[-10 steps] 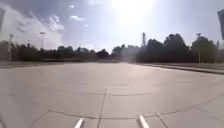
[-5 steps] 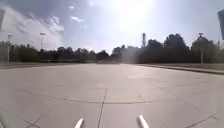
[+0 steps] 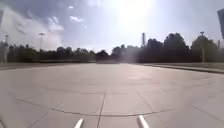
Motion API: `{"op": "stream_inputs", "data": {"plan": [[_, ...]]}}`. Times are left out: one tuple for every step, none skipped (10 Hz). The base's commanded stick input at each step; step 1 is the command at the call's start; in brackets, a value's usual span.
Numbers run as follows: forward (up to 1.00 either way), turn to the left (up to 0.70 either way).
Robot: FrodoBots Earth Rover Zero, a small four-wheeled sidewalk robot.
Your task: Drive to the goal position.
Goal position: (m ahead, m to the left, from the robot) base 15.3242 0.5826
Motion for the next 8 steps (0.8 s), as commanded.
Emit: {"op": "stream_inputs", "data": {"plan": [[0.7,0.0],[0.7,0.0],[0.7,0.0],[0.7,0.0],[0.7,0.0],[0.7,0.0],[0.7,0.0],[0.7,0.0]]}}
